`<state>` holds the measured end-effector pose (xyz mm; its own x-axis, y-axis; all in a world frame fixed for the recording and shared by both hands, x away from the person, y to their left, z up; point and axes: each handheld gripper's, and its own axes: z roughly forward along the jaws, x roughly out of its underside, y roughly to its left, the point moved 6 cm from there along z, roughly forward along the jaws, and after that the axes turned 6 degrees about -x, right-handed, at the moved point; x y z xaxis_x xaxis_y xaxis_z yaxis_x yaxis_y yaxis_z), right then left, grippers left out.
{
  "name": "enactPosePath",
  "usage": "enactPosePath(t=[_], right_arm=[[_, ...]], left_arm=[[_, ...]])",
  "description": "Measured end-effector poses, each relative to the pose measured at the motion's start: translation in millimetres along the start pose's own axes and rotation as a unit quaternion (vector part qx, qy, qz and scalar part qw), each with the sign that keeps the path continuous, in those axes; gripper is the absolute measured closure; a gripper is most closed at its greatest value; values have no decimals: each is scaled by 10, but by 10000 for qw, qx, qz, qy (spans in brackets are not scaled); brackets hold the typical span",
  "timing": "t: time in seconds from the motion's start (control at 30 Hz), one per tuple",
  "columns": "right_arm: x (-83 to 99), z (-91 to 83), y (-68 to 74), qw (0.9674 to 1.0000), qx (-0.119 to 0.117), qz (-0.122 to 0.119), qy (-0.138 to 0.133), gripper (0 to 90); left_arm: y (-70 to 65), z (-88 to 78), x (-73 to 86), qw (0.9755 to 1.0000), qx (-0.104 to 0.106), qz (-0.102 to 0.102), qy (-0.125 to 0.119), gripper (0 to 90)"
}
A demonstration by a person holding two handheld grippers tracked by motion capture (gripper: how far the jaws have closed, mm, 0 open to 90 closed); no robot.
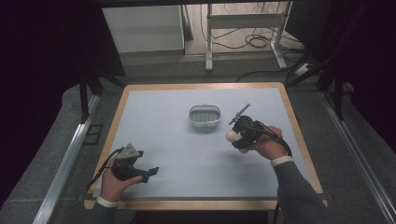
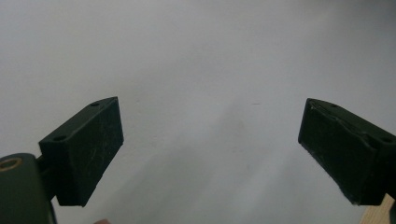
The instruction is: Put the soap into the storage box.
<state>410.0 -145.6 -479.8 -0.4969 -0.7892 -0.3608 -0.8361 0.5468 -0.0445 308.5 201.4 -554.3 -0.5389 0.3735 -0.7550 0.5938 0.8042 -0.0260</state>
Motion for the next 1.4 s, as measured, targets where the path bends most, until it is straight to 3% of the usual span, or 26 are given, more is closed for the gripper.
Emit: enactPosePath(t=[0.57, 1.4], right_arm=[[-156, -41, -127, 9999, 108, -115, -48, 499], [-334, -37, -363, 9998, 176, 18, -135, 499]], left_arm=[[-1, 6, 2, 10000, -2, 12, 8, 71], [25, -27, -1, 10000, -33, 8, -19, 71]])
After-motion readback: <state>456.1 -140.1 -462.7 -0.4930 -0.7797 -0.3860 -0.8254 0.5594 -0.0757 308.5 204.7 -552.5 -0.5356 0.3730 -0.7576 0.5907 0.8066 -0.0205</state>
